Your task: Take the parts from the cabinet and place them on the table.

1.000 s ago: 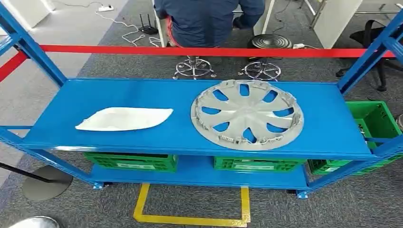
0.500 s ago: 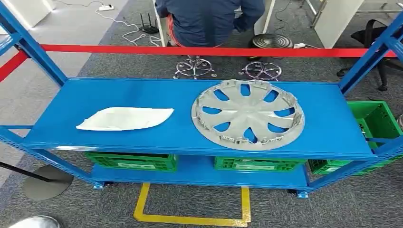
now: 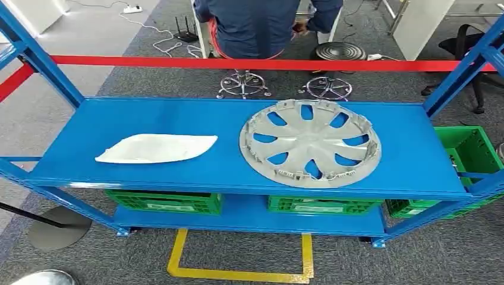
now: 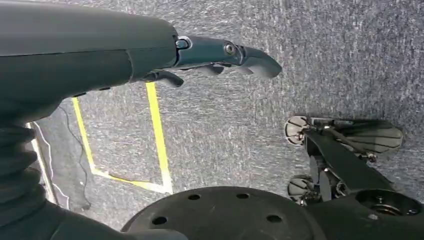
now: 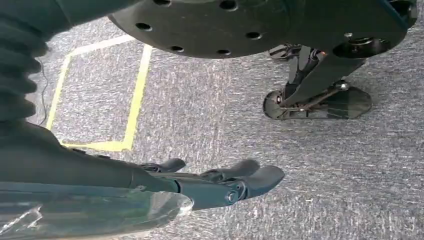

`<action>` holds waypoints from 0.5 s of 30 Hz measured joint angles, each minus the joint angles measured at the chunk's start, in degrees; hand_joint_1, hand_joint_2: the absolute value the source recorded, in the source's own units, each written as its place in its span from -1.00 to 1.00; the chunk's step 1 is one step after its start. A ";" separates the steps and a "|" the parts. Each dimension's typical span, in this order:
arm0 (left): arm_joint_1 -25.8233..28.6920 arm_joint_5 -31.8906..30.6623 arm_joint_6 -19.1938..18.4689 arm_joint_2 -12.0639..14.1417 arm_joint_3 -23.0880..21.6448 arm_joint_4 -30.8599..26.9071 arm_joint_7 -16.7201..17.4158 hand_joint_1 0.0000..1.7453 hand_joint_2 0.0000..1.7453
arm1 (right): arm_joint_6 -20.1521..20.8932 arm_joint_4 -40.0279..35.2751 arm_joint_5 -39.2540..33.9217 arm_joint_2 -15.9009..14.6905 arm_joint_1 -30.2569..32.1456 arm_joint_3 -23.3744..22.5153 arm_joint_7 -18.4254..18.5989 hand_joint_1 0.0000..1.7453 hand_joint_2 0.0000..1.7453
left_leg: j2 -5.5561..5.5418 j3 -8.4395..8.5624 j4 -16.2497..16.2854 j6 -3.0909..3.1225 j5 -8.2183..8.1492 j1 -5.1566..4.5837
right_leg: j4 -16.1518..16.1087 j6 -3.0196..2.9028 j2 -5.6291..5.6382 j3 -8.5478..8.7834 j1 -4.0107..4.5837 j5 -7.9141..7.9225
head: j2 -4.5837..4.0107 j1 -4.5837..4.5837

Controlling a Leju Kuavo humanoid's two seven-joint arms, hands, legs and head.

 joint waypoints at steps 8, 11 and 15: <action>0.00 0.00 0.00 0.00 0.00 -0.04 0.00 -1.00 1.00 | 0.00 0.02 0.00 0.00 0.00 0.02 0.00 -1.00 1.00 | 0.00 0.00 0.00 0.00 0.00 0.01 | 0.01 0.00 0.00 0.00 0.01 0.00 | 0.00 -0.02; -0.01 0.00 0.00 0.00 0.00 -0.04 0.00 -1.00 1.00 | 0.00 0.04 0.02 0.00 0.00 0.00 0.00 -1.00 1.00 | 0.00 0.00 0.00 0.00 0.00 0.00 | 0.00 0.00 0.00 0.00 0.01 0.00 | 0.00 -0.02; -0.01 0.00 0.00 0.00 0.00 -0.04 0.00 -1.00 1.00 | 0.00 0.07 0.00 0.00 0.00 0.02 0.00 -1.00 1.00 | 0.00 0.00 0.00 0.00 0.00 0.00 | 0.00 0.00 0.00 0.00 0.00 0.00 | 0.00 0.00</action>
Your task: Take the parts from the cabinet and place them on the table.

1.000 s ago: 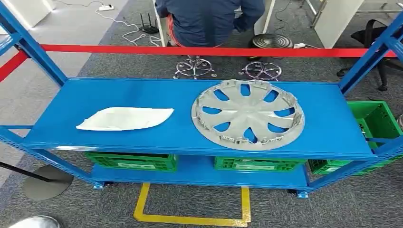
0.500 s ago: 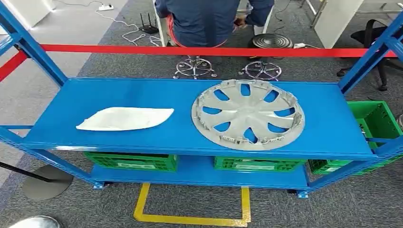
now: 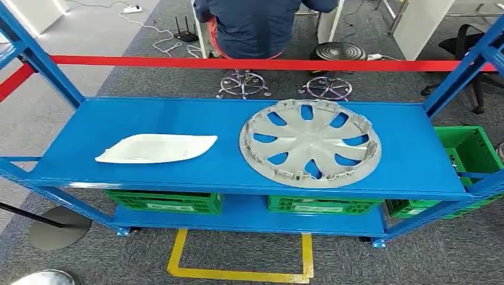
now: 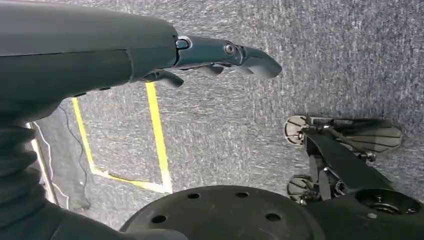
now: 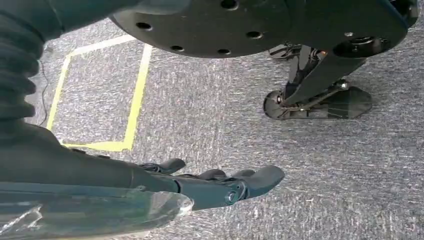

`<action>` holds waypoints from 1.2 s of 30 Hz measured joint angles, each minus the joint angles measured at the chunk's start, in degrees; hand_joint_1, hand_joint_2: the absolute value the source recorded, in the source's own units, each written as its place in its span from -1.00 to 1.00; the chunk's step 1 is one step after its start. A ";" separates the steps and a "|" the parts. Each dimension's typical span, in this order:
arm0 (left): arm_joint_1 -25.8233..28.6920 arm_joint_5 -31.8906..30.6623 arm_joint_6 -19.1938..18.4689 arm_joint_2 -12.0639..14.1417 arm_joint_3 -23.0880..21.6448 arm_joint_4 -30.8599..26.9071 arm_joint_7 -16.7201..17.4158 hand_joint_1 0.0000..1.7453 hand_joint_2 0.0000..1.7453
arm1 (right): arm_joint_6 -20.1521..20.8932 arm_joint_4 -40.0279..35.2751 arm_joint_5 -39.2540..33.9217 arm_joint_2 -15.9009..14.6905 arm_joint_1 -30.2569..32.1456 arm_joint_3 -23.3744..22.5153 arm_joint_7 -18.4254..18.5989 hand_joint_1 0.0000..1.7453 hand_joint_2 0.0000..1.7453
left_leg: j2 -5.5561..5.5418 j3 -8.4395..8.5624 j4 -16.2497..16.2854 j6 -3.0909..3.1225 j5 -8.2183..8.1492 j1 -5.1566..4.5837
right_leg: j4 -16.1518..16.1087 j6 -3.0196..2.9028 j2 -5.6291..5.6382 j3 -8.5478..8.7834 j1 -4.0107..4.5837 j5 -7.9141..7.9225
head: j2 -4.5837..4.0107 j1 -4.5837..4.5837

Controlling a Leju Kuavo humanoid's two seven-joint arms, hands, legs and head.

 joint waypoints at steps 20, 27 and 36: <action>-0.01 0.00 0.00 0.00 0.00 -0.02 0.00 -1.00 1.00 | 0.00 0.00 0.00 0.00 0.00 0.00 0.00 -1.00 1.00 | 0.00 0.00 0.00 0.00 0.00 0.00 | 0.00 0.00 0.00 0.00 0.00 0.00 | 0.00 0.00; -0.01 0.00 0.00 0.00 0.00 -0.02 0.00 -1.00 1.00 | 0.02 0.00 0.00 0.00 0.00 0.00 0.00 -1.00 1.00 | 0.00 0.00 0.00 0.00 0.00 0.00 | 0.00 0.00 0.00 0.00 0.00 0.00 | 0.00 -0.02; -0.83 -0.33 0.89 -0.02 -0.11 0.04 -0.43 -1.00 -1.00 | -0.76 0.52 0.06 0.00 -1.00 0.00 -0.91 -1.00 1.00 | 0.00 -0.06 0.00 0.04 0.03 0.00 | 0.00 0.03 0.00 -0.03 0.00 0.03 | 0.00 -0.02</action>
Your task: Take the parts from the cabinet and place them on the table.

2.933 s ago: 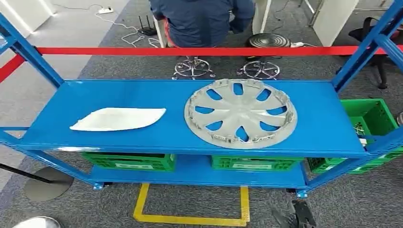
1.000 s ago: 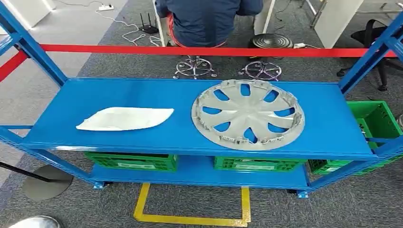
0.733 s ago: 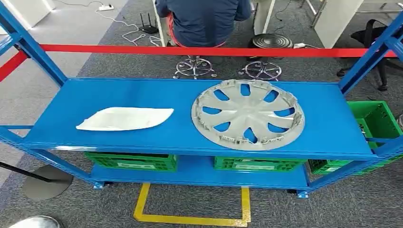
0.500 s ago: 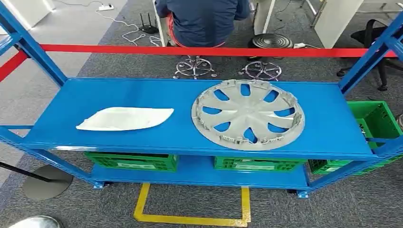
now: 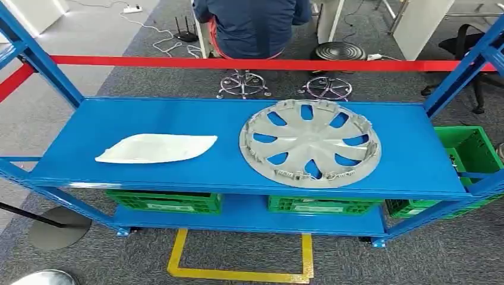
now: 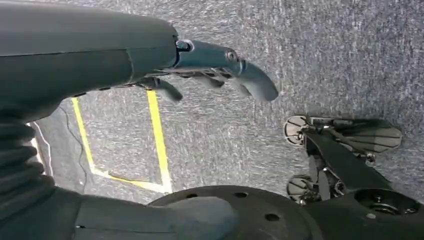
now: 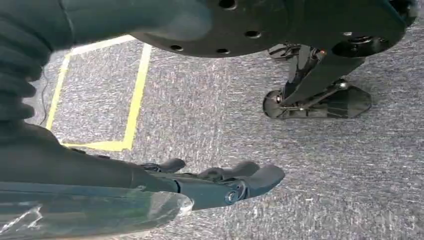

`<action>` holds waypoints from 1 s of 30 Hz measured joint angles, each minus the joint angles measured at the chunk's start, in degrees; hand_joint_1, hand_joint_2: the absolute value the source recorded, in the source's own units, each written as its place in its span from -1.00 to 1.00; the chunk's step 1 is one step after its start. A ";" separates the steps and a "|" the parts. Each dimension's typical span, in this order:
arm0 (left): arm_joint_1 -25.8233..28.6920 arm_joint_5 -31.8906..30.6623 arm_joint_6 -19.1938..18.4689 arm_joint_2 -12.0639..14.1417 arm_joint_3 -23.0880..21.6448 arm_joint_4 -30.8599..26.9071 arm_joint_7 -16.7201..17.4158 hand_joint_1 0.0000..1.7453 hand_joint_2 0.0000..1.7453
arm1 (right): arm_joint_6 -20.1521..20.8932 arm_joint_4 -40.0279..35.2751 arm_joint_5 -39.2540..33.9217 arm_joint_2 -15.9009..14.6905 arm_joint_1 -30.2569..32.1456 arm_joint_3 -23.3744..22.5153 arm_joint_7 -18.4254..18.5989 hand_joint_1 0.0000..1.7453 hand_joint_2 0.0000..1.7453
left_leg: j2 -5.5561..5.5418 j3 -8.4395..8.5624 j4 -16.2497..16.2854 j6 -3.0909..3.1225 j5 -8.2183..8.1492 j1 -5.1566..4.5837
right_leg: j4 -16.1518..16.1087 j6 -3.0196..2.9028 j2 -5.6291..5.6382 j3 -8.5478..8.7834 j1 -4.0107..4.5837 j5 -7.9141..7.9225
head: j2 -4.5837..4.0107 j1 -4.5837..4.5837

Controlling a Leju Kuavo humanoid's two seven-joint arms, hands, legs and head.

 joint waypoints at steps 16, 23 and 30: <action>-10.32 -5.86 16.12 -3.36 -2.86 6.80 -5.82 -1.00 -1.00 | -16.56 7.74 2.16 2.54 -11.67 -0.04 -12.14 -1.00 1.00 | -0.01 0.01 0.01 0.11 0.16 -0.01 | 0.00 0.15 -0.01 0.03 -0.01 0.17 | 0.00 0.02; -11.67 -8.79 18.93 -3.87 -4.07 8.24 -4.90 -1.00 -1.00 | -23.96 9.79 3.10 2.71 -11.90 -0.72 -8.33 -1.00 1.00 | 0.00 -0.02 0.01 0.11 0.14 -0.01 | 0.00 0.15 0.01 -0.03 -0.01 0.16 | 0.00 0.02; -11.99 -9.82 19.15 -3.89 -4.42 8.76 -3.26 -1.00 -1.00 | -26.21 10.95 3.15 2.40 -11.29 -1.86 -6.28 -1.00 1.00 | 0.00 -0.05 0.01 0.11 0.14 -0.01 | 0.00 0.15 0.01 -0.04 -0.01 0.16 | 0.00 0.00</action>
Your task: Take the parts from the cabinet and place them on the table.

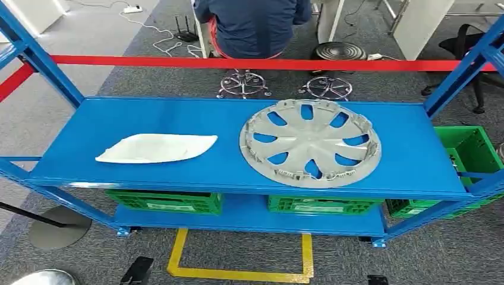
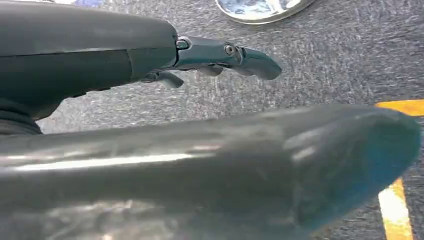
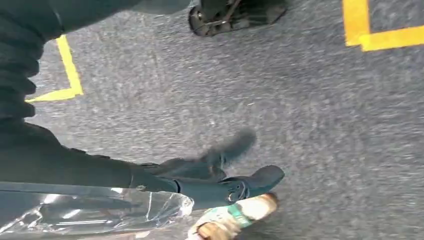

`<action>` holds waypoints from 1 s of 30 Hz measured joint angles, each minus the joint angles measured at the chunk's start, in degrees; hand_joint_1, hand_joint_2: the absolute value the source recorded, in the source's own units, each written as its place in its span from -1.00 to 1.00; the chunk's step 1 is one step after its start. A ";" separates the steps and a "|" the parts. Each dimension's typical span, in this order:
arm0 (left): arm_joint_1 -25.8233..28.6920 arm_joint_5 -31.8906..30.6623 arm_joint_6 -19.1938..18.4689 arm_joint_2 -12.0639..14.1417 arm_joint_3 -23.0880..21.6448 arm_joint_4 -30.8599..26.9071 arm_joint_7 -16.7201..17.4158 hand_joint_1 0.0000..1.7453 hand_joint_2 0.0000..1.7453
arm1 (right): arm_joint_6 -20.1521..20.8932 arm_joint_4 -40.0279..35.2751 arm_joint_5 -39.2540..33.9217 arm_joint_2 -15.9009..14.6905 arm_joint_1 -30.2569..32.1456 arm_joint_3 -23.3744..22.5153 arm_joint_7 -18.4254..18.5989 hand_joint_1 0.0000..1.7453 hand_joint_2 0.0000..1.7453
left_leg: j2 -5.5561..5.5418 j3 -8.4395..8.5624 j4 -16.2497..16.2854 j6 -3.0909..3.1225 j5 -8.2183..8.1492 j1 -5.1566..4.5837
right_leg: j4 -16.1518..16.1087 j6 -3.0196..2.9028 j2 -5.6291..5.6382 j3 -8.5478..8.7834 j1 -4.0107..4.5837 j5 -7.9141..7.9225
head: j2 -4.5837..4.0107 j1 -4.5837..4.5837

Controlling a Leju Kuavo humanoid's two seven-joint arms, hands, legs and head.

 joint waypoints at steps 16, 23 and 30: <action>0.01 -0.96 2.47 0.02 -0.98 0.57 2.53 -1.00 -1.00 | 0.35 0.42 0.92 -0.09 -0.28 -0.41 -3.87 -1.00 1.00 | 0.00 -0.01 0.00 0.00 0.01 0.00 | 0.00 0.00 -0.01 0.01 0.00 0.00 | 0.00 0.00; 0.09 -0.41 2.64 0.02 -0.90 0.68 1.59 -1.00 -1.00 | 0.59 0.26 2.80 -0.09 -2.09 -0.41 -10.77 -1.00 1.00 | 0.00 -0.01 0.00 0.02 0.02 0.00 | 0.01 0.00 -0.03 0.02 0.00 0.00 | 0.00 0.02; 0.18 -0.31 2.67 0.02 -0.72 0.81 1.40 -1.00 -1.00 | 1.09 0.02 7.22 -0.07 -2.83 0.54 -14.33 -1.00 1.00 | 0.00 -0.06 0.00 0.02 0.02 0.00 | 0.02 0.00 -0.01 0.01 0.00 0.00 | 0.00 0.00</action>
